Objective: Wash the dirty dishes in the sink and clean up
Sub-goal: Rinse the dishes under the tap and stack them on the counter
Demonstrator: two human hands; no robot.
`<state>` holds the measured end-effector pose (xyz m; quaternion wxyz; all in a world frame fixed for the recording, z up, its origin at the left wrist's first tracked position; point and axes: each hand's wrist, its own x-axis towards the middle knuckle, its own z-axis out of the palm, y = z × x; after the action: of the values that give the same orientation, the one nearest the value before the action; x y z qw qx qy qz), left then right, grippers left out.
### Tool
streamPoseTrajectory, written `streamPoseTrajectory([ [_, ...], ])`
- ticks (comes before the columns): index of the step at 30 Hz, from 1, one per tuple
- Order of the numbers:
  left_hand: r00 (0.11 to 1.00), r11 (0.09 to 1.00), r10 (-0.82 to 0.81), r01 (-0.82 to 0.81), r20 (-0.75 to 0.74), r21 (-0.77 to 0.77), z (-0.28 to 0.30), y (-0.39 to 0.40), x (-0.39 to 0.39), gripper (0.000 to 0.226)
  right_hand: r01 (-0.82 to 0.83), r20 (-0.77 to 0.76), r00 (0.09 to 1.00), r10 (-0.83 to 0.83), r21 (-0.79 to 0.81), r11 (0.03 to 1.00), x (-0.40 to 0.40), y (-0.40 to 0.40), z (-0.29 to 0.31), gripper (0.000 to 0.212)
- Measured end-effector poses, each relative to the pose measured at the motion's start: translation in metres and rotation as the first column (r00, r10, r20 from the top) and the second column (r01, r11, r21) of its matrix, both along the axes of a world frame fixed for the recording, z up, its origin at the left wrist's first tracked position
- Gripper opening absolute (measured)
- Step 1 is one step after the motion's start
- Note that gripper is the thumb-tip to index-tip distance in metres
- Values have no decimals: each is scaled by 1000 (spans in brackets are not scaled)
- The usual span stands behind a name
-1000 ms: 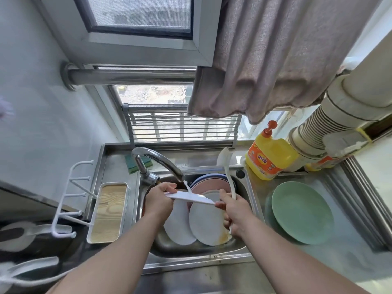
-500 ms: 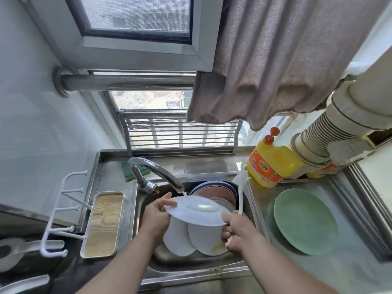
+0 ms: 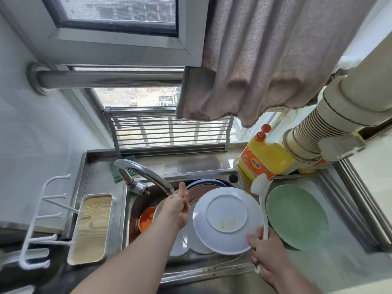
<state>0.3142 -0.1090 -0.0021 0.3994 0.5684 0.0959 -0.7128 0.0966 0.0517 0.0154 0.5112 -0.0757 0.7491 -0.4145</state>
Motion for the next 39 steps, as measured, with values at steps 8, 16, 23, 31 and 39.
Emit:
streamPoseTrajectory([
  [8, 892, 929, -341, 367, 297, -38, -4, 6, 10, 38, -127, -42, 991, 127, 5, 992, 2, -1, 8, 36],
  [16, 746, 747, -663, 654, -57, -122, 2, 42, 53, 52, -132, 83, 988, 131, 15, 991, 16, -7, 6, 36],
  [23, 900, 898, -435, 431, -24, -89, -6, 75, 47, 30, -333, -179, 916, 360, 161, 929, 10, 10, -9, 38],
  [31, 842, 837, -501, 530, 199, -135, -4, 89, 36, 26, -597, -416, 666, 619, 201, 777, 10, 10, 22, 24],
  [39, 758, 745, -527, 630, 383, -221, 1, 99, 8, 21, -809, -545, 336, 768, 251, 531, 36, 10, 52, 50],
])
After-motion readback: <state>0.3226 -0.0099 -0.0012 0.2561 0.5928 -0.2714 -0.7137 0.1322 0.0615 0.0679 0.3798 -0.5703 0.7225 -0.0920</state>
